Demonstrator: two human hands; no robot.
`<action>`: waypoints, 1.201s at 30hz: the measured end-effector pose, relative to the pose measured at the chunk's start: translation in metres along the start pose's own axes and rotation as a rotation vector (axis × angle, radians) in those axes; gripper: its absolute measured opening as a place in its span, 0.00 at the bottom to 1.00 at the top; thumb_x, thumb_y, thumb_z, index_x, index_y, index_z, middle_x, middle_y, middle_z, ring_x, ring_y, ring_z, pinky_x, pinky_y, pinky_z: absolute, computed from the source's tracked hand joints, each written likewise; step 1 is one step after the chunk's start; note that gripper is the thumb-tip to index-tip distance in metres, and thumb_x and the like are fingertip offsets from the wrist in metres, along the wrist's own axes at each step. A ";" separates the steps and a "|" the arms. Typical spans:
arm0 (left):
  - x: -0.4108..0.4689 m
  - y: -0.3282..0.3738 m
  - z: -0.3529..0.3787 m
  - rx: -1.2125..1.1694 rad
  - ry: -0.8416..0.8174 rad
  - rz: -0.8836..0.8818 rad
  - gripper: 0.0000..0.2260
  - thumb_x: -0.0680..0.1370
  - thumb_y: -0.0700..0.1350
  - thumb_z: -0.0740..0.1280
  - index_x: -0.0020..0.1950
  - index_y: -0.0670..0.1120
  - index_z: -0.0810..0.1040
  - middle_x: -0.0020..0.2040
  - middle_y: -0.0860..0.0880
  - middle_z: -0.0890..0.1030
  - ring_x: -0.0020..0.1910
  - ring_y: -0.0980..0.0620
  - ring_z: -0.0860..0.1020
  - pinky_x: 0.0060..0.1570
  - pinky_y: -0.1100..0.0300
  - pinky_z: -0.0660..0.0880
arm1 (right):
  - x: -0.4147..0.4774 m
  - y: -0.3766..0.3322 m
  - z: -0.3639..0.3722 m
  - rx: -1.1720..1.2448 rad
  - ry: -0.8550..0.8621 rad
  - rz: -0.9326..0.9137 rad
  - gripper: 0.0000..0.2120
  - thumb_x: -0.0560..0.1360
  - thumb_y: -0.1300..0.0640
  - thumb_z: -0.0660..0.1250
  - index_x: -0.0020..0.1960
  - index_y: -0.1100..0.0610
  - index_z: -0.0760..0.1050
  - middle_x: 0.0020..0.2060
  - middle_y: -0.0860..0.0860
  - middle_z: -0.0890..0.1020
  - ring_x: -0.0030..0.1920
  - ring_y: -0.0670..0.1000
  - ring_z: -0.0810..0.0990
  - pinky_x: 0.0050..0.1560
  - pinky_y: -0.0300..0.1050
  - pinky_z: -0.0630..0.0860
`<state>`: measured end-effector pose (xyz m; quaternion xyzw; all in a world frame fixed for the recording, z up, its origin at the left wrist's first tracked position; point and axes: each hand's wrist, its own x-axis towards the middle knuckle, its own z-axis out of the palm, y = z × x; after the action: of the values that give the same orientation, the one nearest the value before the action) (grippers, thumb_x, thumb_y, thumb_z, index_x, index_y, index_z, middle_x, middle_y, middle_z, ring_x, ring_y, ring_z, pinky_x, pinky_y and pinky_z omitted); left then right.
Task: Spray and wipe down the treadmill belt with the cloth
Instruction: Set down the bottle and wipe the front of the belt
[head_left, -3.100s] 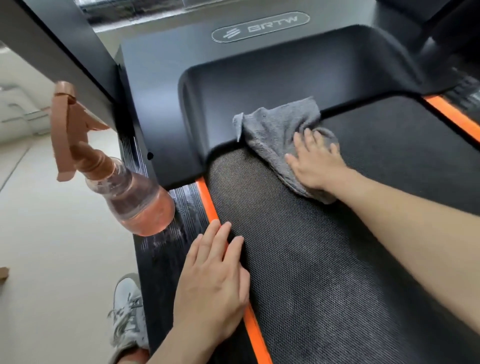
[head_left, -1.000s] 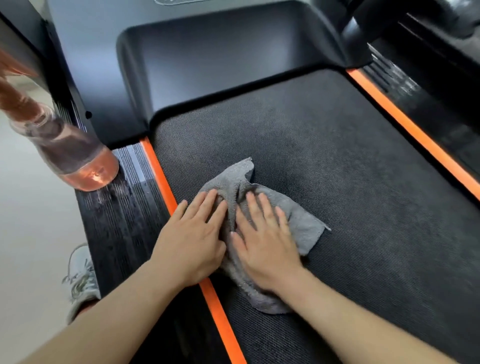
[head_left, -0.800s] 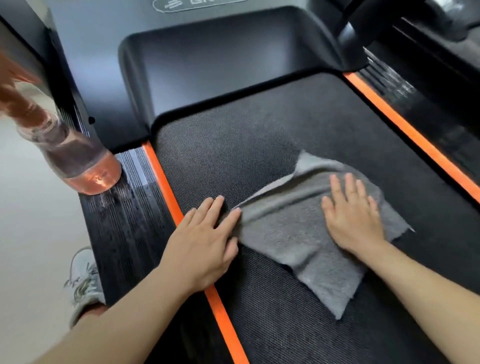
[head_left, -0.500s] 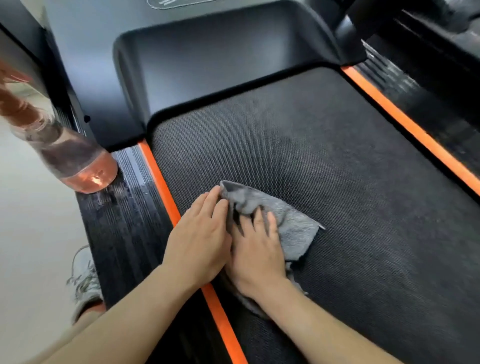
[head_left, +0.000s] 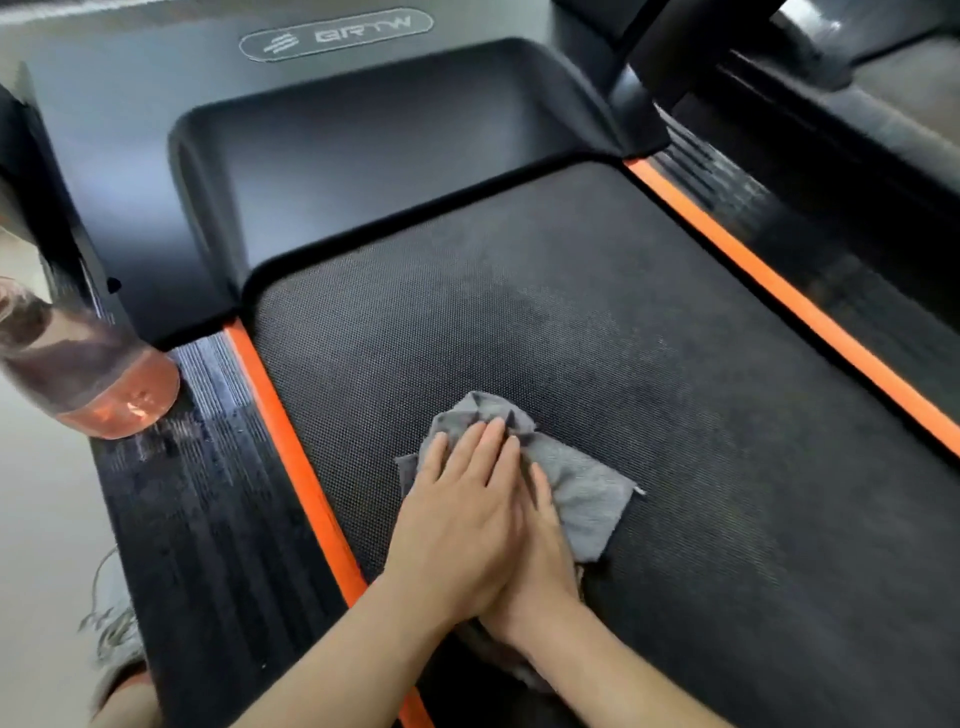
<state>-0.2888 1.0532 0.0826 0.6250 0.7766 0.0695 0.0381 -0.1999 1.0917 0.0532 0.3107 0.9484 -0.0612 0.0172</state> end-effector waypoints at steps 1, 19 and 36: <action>-0.005 -0.001 0.002 -0.018 -0.003 -0.052 0.25 0.79 0.51 0.54 0.71 0.42 0.75 0.72 0.42 0.73 0.72 0.45 0.71 0.71 0.43 0.64 | -0.003 0.002 -0.007 0.084 -0.014 -0.101 0.38 0.72 0.46 0.47 0.80 0.57 0.49 0.78 0.54 0.61 0.78 0.53 0.54 0.75 0.55 0.52; 0.094 0.093 0.050 -0.045 -0.045 0.098 0.29 0.81 0.55 0.50 0.78 0.40 0.62 0.79 0.41 0.61 0.79 0.43 0.57 0.75 0.43 0.55 | -0.032 0.255 -0.026 0.186 0.206 0.320 0.26 0.79 0.48 0.54 0.74 0.58 0.69 0.75 0.53 0.68 0.76 0.53 0.64 0.75 0.48 0.56; 0.172 0.143 0.062 -0.040 -0.118 0.281 0.27 0.82 0.56 0.49 0.80 0.46 0.60 0.80 0.46 0.58 0.80 0.45 0.54 0.75 0.39 0.57 | -0.034 0.263 -0.021 0.244 0.258 0.349 0.27 0.80 0.50 0.53 0.78 0.50 0.58 0.75 0.54 0.67 0.76 0.55 0.63 0.74 0.55 0.56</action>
<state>-0.1784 1.2547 0.0489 0.7296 0.6764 0.0527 0.0859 -0.0167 1.2841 0.0486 0.4750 0.8601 -0.1313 -0.1316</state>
